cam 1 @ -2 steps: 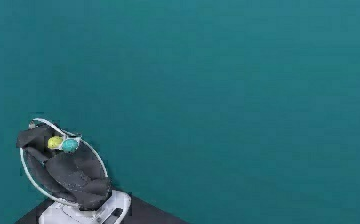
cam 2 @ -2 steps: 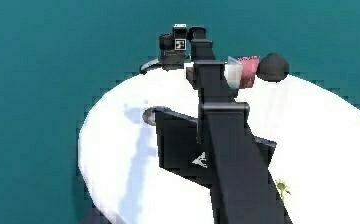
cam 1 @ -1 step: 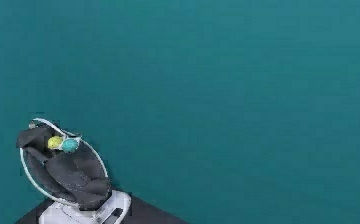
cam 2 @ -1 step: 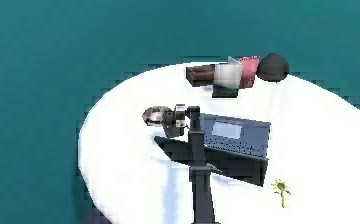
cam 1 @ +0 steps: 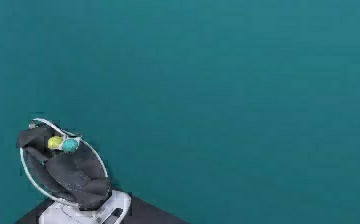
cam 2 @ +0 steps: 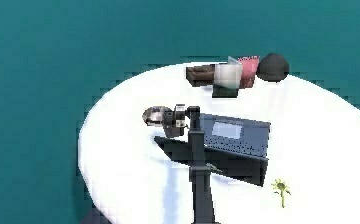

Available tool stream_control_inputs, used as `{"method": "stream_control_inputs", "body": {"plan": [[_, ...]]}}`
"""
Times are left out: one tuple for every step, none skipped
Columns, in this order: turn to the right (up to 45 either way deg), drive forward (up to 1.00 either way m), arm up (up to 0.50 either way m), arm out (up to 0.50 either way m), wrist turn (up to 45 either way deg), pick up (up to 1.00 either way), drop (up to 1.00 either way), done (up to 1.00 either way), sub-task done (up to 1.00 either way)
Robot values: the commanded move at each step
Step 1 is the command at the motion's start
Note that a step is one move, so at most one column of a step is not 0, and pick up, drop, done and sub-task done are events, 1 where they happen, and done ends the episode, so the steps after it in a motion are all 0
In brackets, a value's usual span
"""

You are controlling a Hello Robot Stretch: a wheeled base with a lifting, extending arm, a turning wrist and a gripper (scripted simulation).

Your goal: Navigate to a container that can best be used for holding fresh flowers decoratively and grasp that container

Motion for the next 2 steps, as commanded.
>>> {"method": "stream_control_inputs", "body": {"plan": [[0.0, 0.00, 0.10, 0.00, 0.0, 0.00, 0.00, 0.00, 0.00], [0.0, 0.00, 0.00, 0.00, 0.0, 0.00, 0.00, 1.00, 0.00]]}}
